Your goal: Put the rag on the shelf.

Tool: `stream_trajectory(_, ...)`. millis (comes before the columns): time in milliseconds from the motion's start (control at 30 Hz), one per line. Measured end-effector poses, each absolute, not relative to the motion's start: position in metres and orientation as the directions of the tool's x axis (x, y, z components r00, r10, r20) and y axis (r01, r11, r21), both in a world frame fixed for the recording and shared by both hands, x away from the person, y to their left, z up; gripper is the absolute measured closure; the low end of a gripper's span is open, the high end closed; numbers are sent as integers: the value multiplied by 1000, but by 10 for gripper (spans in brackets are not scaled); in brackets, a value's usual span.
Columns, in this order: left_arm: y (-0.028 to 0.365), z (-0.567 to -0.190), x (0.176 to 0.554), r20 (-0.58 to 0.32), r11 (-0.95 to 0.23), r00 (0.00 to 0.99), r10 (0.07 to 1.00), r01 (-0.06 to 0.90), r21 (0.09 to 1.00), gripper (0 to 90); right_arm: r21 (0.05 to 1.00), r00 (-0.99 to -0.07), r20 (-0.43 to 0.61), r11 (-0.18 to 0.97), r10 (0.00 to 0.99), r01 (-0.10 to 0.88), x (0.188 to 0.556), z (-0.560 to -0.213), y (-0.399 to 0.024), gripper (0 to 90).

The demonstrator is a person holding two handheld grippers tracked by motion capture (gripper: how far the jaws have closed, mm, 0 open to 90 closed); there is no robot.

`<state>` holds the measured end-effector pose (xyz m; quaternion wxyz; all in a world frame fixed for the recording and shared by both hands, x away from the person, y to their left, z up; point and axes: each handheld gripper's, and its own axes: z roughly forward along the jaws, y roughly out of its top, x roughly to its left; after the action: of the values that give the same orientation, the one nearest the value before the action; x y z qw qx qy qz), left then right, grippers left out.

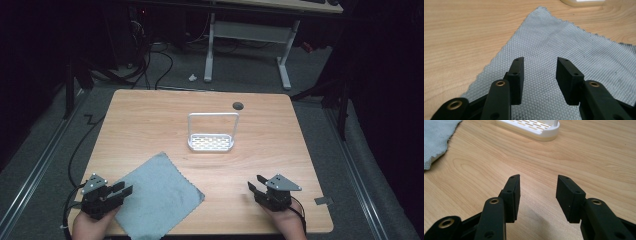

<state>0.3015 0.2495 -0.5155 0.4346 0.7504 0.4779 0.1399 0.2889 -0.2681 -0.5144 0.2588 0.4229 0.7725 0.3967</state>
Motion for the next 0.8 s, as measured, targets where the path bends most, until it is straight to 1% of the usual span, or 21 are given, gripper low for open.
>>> stream_trajectory(100, 249, -517, 303, -209, -163, 508, 835, 592, 789, 578, 831, -517, -84, 346, 852, 435, 287, -514, -267, 544)
stream_trajectory(233, 248, -519, 305, -202, -174, 511, 836, 595, 784, 574, 836, -510, -64, 325, 858, 442, 287, -513, -270, 544)
stream_trajectory(367, 248, -518, 303, -195, -182, 516, 834, 591, 786, 564, 831, -510, -63, 328, 858, 449, 288, -514, -270, 540)
stream_trajectory(500, 244, -517, 301, -193, -205, 544, 817, 586, 784, 570, 832, -516, -67, 334, 854, 444, 287, -514, -269, 538)
stream_trajectory(567, 238, -518, 301, -181, -253, 581, 793, 584, 771, 661, 831, -518, -67, 336, 853, 444, 287, -515, -269, 537)
stream_trajectory(600, 235, -519, 301, -170, -281, 595, 785, 587, 759, 723, 830, -518, -70, 338, 853, 445, 287, -515, -269, 537)
stream_trajectory(667, 229, -519, 300, -125, -341, 620, 774, 576, 743, 848, 832, -519, -67, 335, 852, 442, 287, -515, -269, 537)
stream_trajectory(700, 226, -520, 299, -106, -368, 627, 772, 575, 731, 892, 833, -518, -63, 331, 853, 443, 287, -515, -269, 537)
stream_trajectory(800, 218, -524, 299, -74, -424, 646, 760, 578, 697, 898, 834, -520, -58, 328, 852, 444, 287, -515, -270, 537)
